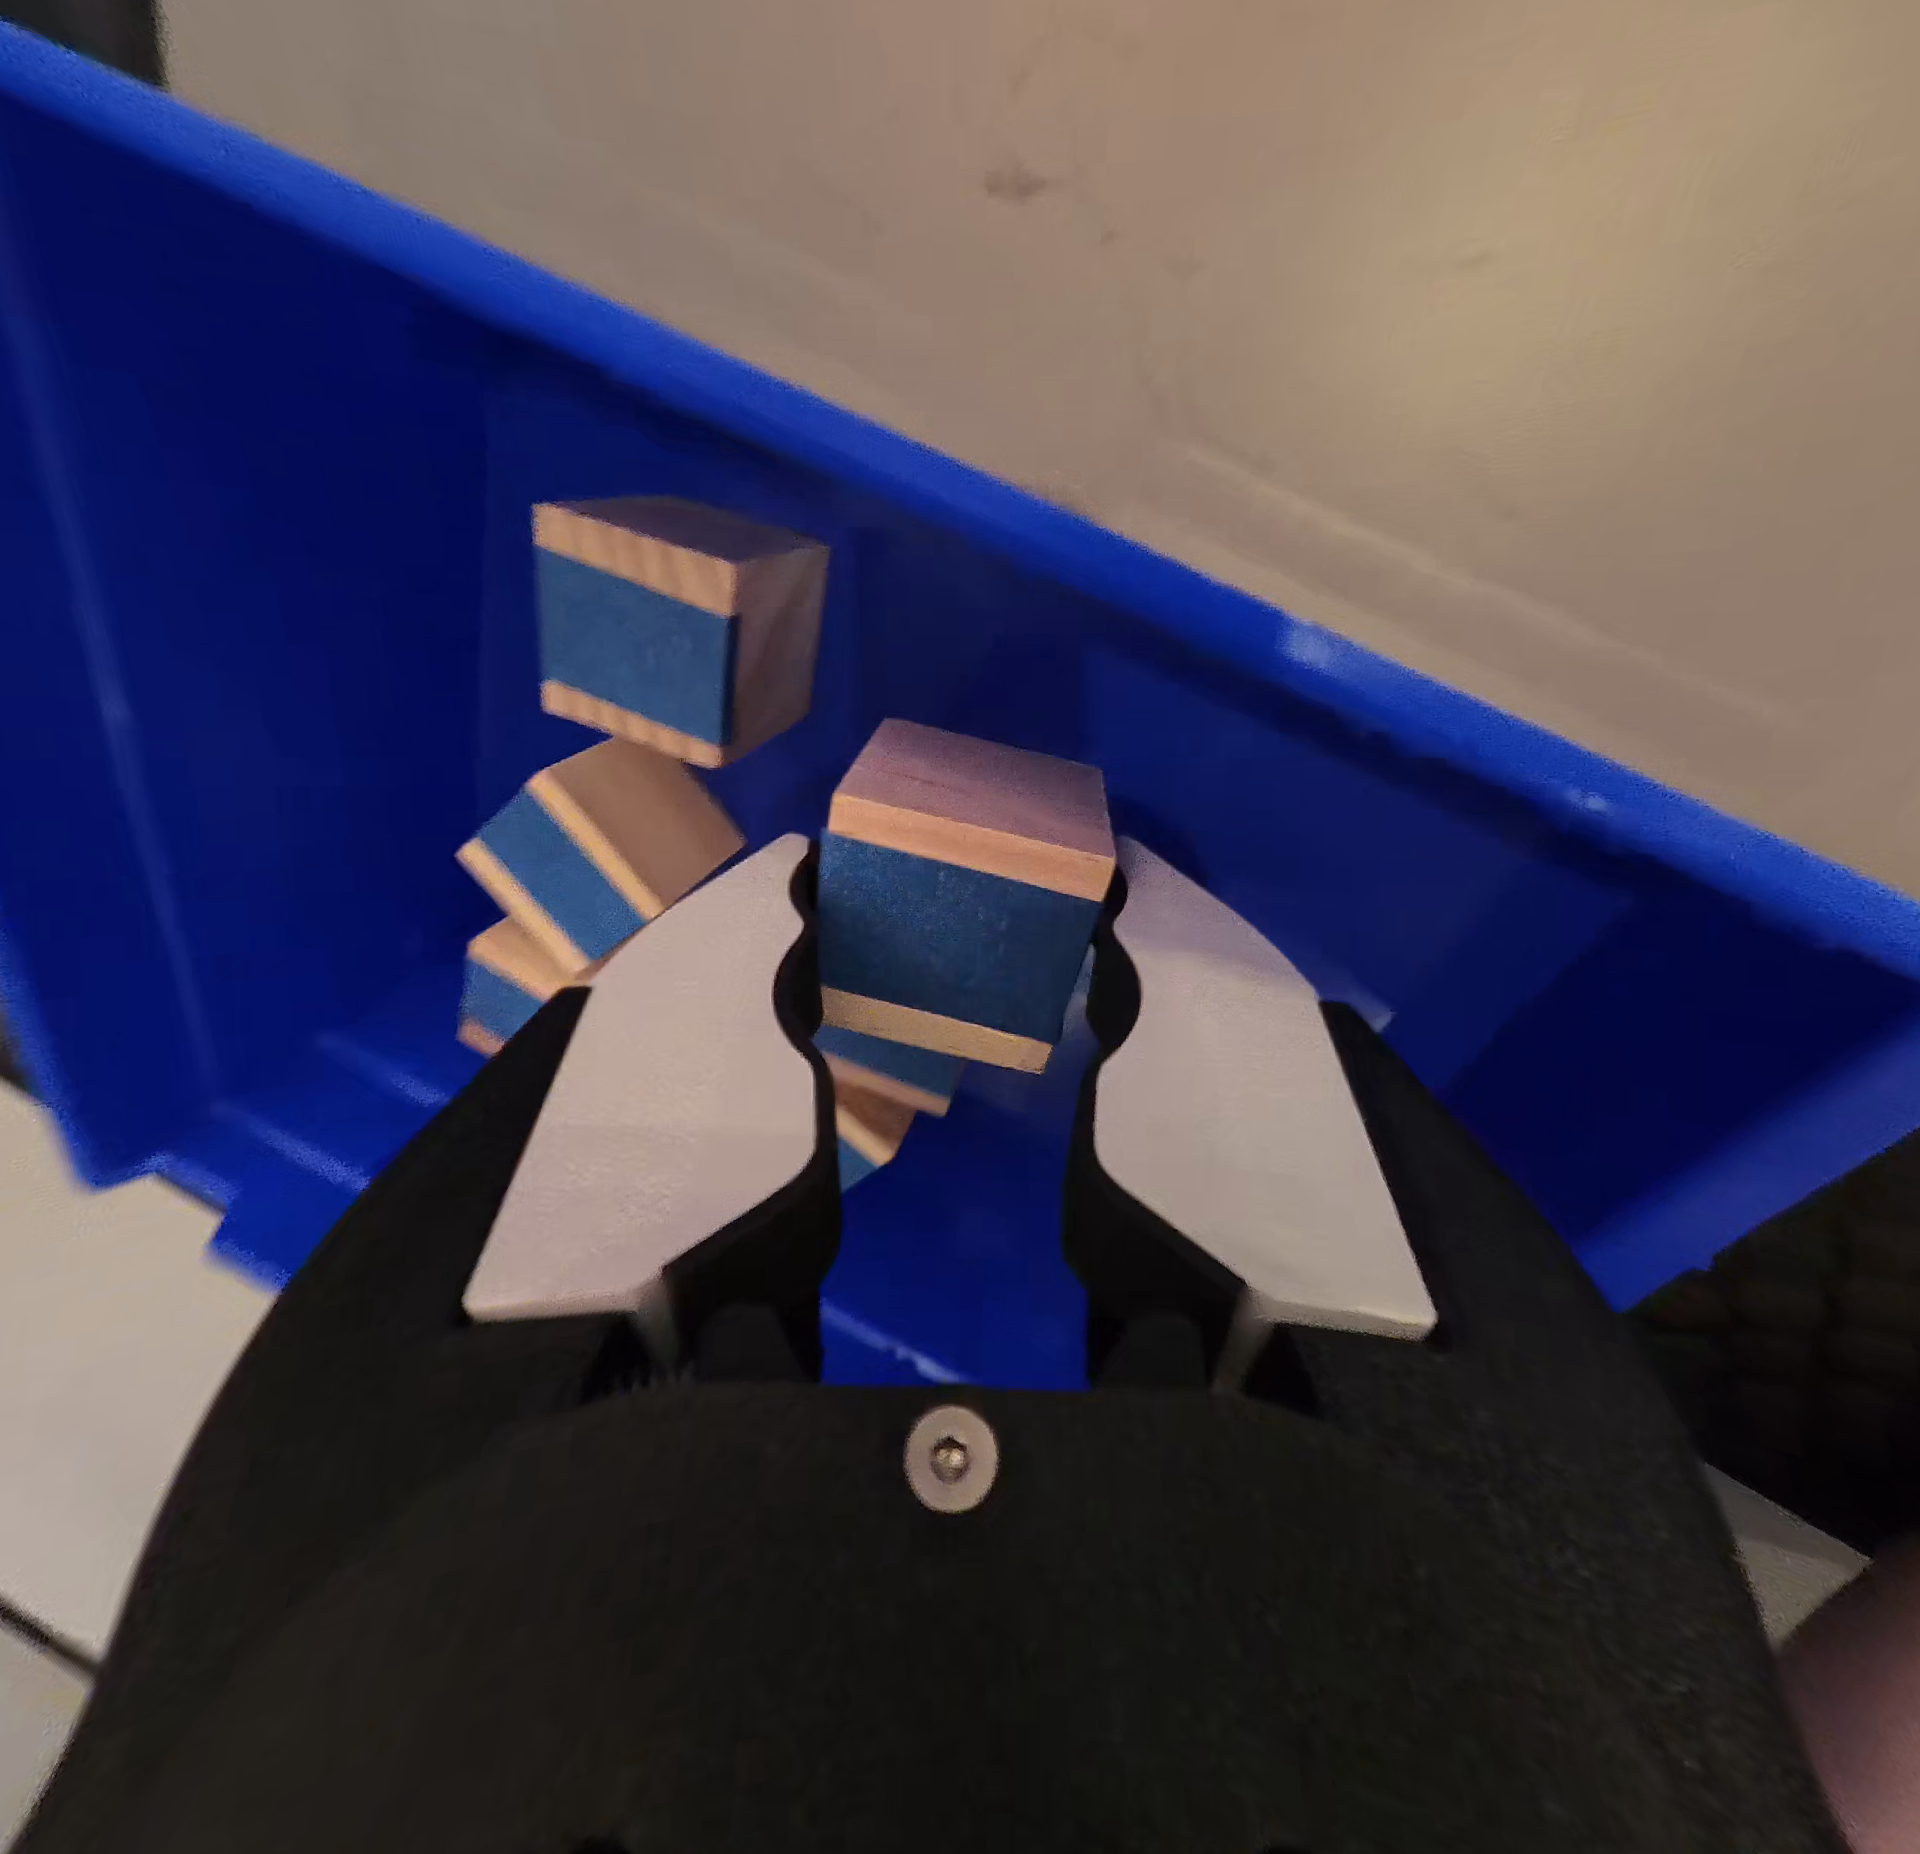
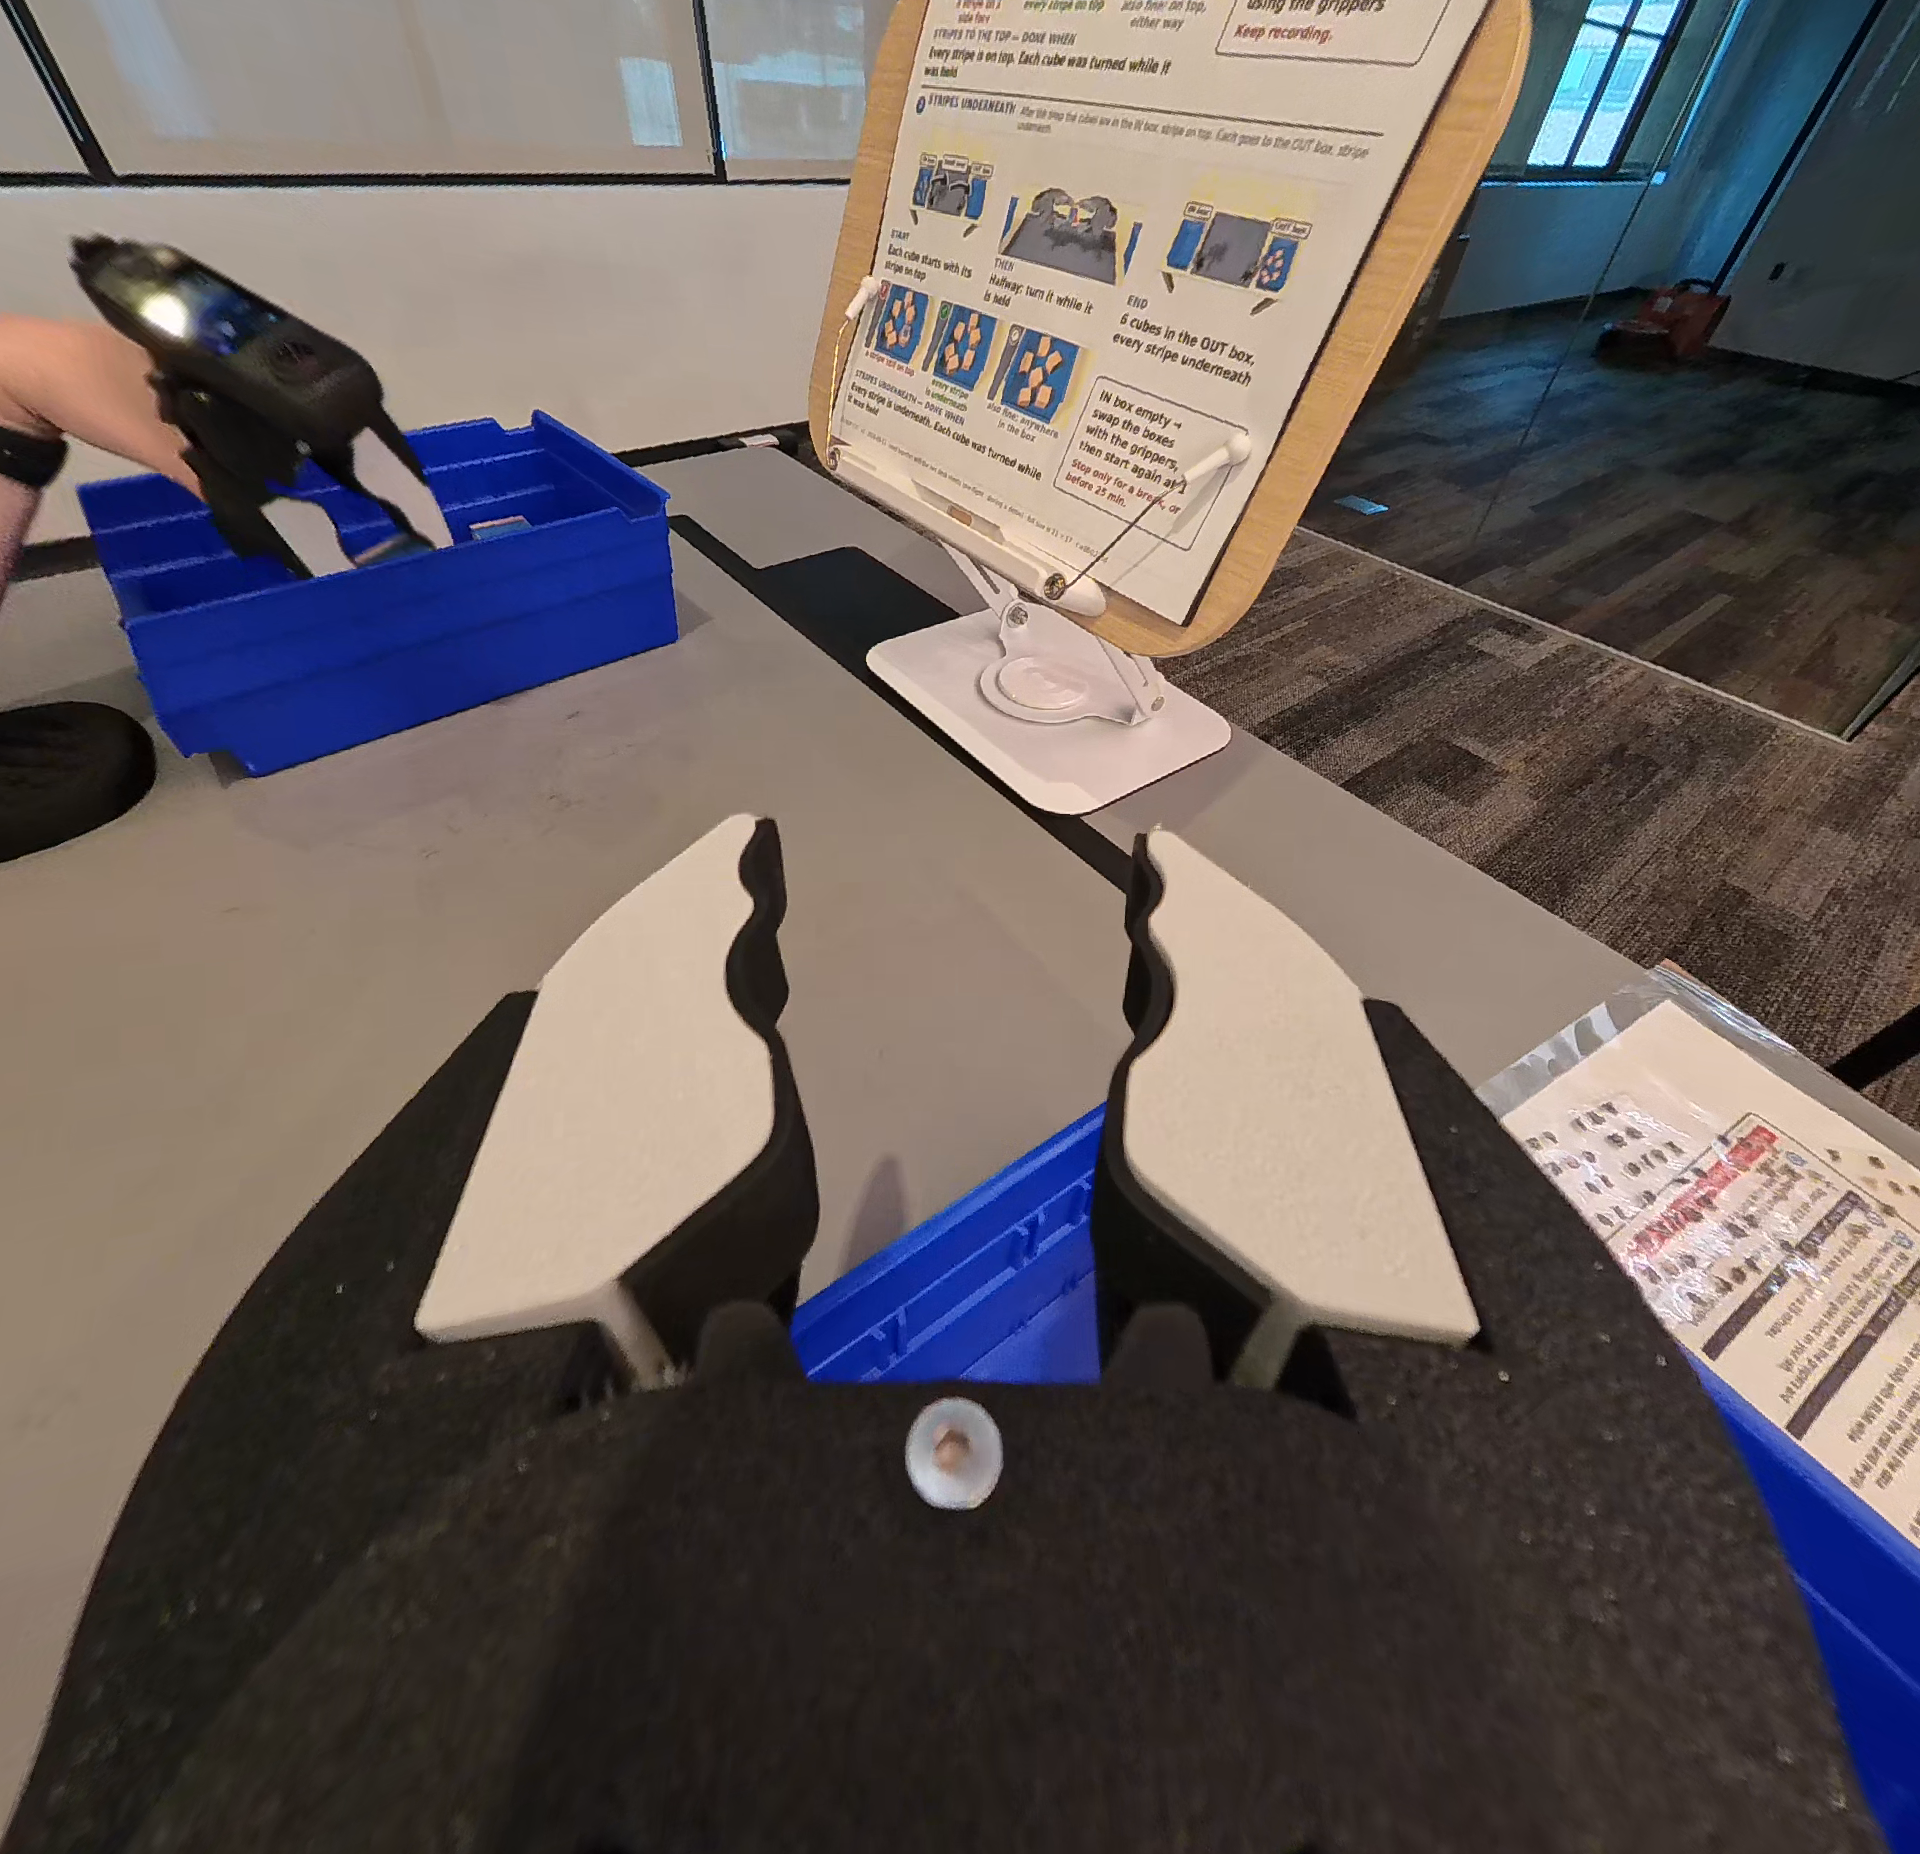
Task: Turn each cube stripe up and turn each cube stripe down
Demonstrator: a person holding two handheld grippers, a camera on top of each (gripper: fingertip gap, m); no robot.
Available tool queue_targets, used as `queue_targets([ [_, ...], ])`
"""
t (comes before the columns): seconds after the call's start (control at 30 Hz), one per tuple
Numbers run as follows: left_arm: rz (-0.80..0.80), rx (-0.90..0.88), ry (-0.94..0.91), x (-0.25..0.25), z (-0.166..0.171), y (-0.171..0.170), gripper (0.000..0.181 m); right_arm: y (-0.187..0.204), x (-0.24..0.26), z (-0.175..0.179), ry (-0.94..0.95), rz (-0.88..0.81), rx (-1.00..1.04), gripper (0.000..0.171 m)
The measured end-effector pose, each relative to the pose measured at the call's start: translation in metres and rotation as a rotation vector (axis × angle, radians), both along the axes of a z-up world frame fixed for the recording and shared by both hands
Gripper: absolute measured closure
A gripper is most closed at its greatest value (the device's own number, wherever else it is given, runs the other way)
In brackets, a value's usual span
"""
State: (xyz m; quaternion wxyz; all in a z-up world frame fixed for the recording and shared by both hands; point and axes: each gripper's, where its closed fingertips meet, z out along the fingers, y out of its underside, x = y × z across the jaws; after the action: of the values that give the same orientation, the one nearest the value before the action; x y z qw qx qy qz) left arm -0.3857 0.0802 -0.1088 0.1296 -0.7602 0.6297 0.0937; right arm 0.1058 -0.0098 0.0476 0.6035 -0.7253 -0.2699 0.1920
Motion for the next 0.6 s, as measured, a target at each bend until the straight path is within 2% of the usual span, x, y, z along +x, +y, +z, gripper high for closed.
queue_targets([
  [0.2,0.068,0.359,-0.016,-0.001,0.065,0.027,0.132,0.003,-0.008,-0.008,-0.040,0.013,-0.020,0.108],
  [0.43,0.091,0.573,-0.118,0.014,0.121,0.023,0.132,0.006,-0.026,-0.018,-0.101,0.038,-0.035,0.108],
  [0.5,0.106,0.607,-0.214,0.027,0.135,0.022,0.132,0.007,-0.036,-0.021,-0.123,0.054,-0.037,0.109],
  [0.6,0.110,0.569,-0.473,0.066,0.153,0.013,0.132,0.009,-0.058,-0.027,-0.191,0.085,-0.024,0.109],
])
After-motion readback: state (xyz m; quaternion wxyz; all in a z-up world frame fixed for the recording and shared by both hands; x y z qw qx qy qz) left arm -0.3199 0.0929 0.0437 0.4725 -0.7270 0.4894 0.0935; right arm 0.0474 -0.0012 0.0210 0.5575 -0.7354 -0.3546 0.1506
